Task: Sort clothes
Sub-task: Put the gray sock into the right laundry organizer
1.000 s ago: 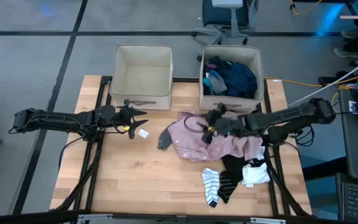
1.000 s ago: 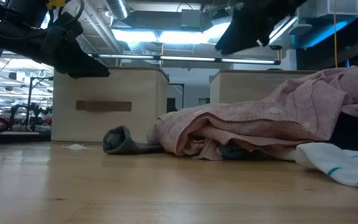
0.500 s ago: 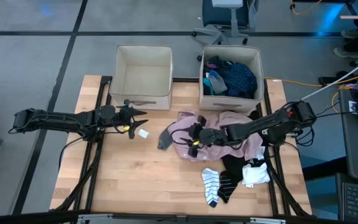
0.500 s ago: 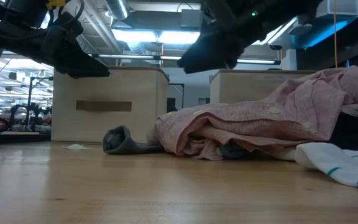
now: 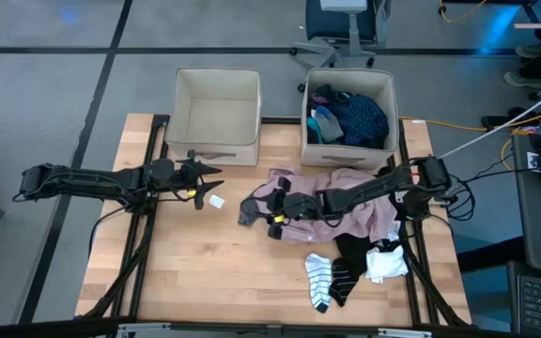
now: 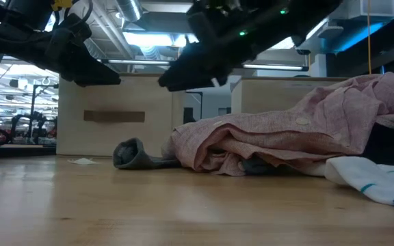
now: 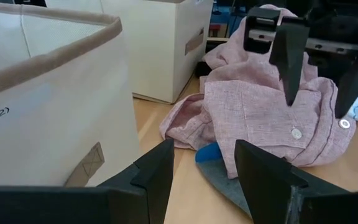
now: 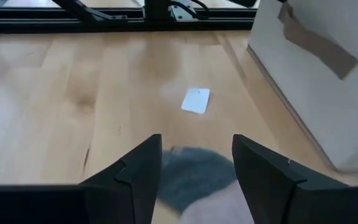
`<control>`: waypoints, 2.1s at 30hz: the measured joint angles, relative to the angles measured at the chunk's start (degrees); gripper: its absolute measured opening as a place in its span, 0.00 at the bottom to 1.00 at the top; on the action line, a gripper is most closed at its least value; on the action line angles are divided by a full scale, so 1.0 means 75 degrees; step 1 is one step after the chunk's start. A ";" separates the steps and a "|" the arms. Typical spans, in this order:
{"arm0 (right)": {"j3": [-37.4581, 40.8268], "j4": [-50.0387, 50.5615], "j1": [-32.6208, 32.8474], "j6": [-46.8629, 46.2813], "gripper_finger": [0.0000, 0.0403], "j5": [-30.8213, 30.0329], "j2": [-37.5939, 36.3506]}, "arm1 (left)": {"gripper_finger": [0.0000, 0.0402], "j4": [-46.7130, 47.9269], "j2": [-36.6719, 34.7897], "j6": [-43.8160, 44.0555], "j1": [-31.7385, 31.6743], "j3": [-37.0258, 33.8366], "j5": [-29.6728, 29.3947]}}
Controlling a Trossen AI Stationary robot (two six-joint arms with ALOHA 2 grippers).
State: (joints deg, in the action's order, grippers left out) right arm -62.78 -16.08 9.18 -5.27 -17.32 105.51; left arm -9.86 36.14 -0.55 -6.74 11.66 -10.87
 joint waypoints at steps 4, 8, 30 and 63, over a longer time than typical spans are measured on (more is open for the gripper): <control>-0.0421 0.0005 -0.0179 0.0174 0.49 0.0067 0.0417 | 0.40 0.0002 0.0000 0.0017 -0.0001 0.0000 0.0000; -0.0674 0.0080 -0.0366 0.0174 0.49 0.0067 0.0860 | 0.40 0.0039 -0.0001 0.0017 -0.0001 0.0000 0.0000; -0.0715 0.5566 0.0294 -0.1691 0.49 0.0731 0.0523 | 0.40 0.0280 -0.0002 0.0008 0.0001 0.0000 0.0000; -0.1583 0.1862 -0.0126 0.0676 0.30 0.1663 0.2425 | 0.40 0.0405 0.0000 0.0019 -0.0001 -0.0003 0.0000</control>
State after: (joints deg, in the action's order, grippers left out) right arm -74.65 -2.11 8.24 -0.20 -4.85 123.70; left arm -6.82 36.14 -0.40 -6.74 11.64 -10.87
